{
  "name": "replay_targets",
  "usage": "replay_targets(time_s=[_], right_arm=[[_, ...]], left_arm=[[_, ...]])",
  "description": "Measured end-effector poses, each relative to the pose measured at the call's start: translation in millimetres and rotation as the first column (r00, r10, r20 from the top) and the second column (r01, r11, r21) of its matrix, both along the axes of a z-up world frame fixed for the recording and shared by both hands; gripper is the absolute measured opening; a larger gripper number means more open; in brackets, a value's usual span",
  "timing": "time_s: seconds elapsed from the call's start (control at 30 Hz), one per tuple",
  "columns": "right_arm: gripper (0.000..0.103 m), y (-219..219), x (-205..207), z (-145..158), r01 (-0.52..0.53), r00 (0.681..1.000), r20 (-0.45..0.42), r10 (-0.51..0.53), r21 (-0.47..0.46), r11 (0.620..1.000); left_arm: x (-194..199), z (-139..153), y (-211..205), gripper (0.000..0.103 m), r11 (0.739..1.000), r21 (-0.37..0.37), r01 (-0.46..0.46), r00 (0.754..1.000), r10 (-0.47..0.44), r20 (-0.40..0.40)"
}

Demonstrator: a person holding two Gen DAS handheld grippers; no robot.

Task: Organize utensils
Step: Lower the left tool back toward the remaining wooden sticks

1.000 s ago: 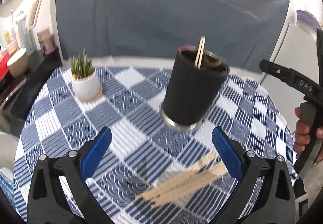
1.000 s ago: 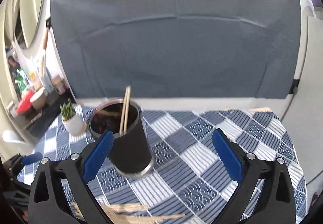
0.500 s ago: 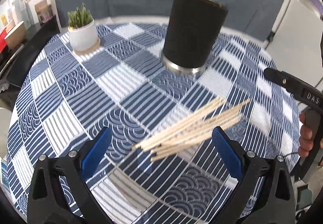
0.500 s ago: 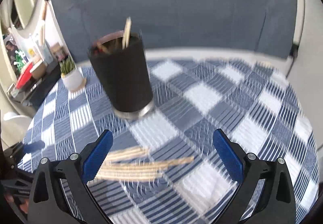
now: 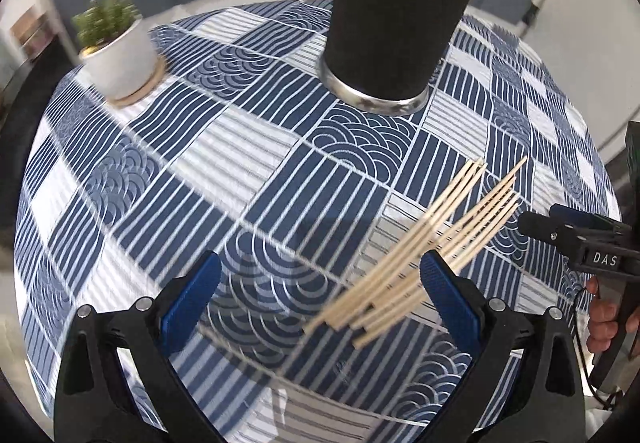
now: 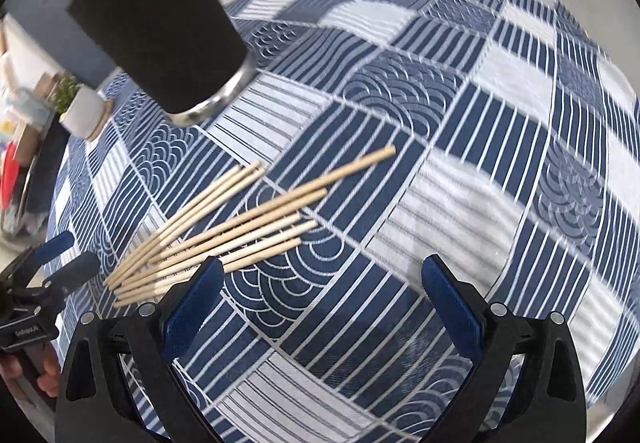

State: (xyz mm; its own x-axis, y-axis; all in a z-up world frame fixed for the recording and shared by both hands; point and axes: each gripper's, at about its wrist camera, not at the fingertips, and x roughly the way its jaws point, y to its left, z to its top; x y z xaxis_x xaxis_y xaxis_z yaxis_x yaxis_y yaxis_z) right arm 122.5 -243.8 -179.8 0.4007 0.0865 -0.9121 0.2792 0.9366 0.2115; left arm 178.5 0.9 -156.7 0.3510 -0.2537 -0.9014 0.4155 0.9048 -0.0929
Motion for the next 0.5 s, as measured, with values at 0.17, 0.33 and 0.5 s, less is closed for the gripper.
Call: replay_targets(time_s=[0.17,0.33,0.5], right_arm=[[0.095,11.5,2.2,-2.7,0.046,0.999,-0.021,-0.048,-0.082,0.996],[0.095,12.5,1.1,-2.6,0.135,0.989,-0.05,-0.14,-0.087,0.987],[0.095,15.4,0.9,-2.2,0.209,0.973,-0.077,-0.218,-0.105,0.972]], left_arm=[[20.8,-12.7,-11.7,0.097,0.991,0.03,0.132,0.991,-0.131,-0.034],[34.6,-21.0,-17.8,0.097,0.975,0.035,0.222,0.974,-0.219,-0.061],[42.2,-28.3,-23.8,0.097,0.956,0.019,0.293,0.954,-0.291,-0.078]])
